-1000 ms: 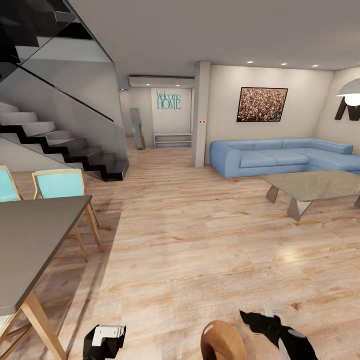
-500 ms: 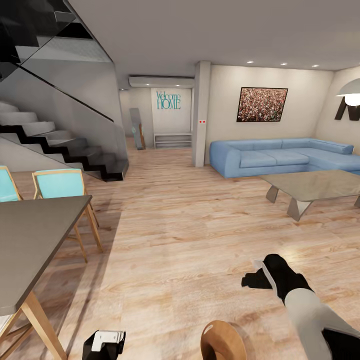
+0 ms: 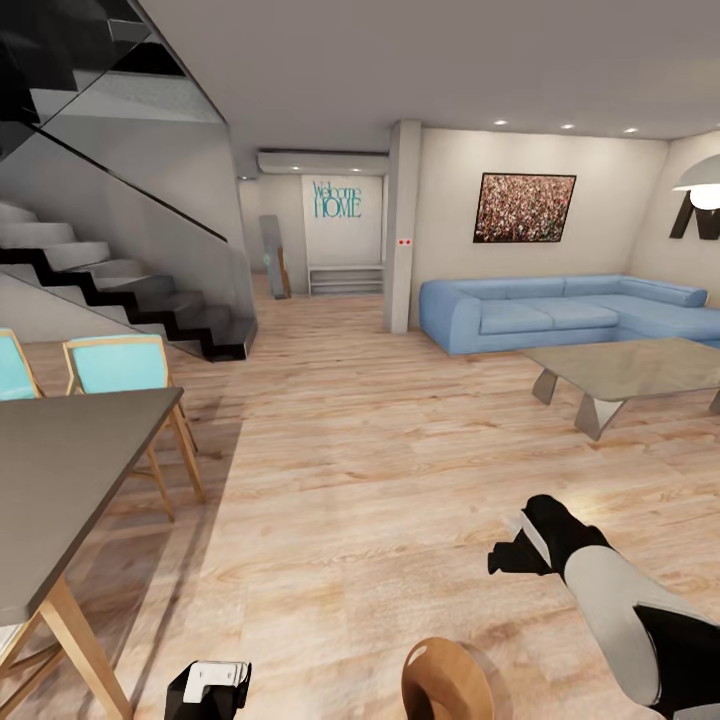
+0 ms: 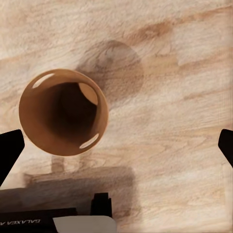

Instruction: Put the three can of soda from the living room inside the tash can in the kitchen.

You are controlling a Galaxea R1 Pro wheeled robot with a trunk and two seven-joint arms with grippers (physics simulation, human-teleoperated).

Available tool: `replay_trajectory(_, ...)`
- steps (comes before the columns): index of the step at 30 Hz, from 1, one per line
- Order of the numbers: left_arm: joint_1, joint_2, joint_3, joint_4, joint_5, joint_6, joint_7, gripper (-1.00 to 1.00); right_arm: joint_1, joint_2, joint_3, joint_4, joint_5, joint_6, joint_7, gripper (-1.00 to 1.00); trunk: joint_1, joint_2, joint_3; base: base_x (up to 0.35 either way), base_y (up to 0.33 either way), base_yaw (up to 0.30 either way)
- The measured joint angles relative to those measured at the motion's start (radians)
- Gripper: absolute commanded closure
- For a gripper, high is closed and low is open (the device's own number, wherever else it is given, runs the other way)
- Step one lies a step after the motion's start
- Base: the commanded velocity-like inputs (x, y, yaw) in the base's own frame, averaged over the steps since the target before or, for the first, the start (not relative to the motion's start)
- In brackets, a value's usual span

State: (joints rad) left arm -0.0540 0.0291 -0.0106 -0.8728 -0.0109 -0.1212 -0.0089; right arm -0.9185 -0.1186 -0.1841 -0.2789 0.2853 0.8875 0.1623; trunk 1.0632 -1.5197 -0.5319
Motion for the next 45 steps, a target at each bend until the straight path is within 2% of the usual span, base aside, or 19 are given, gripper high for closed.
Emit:
replay_trajectory(14,-0.002,0.0,0.0,0.022,-0.001,0.0,0.0,-1.0,-0.004,-0.002,0.004,0.012,0.001,0.0,-0.009,-1.0,0.054,-0.098,-0.044,0.0,0.0,0.0)
replay_trajectory(19,-0.003,0.0,0.0,0.041,0.001,0.0,0.0,-1.0,-0.004,0.006,0.007,0.017,0.003,-0.001,-0.009,-1.0,0.073,-0.133,-0.06,0.0,0.0,0.0)
replay_trajectory(45,-0.003,-0.001,-0.002,0.044,-0.002,0.0,0.0,-1.0,-0.004,0.008,0.006,0.018,0.004,-0.002,-0.01,-1.0,0.173,-0.315,-0.141,0.0,0.0,0.0)
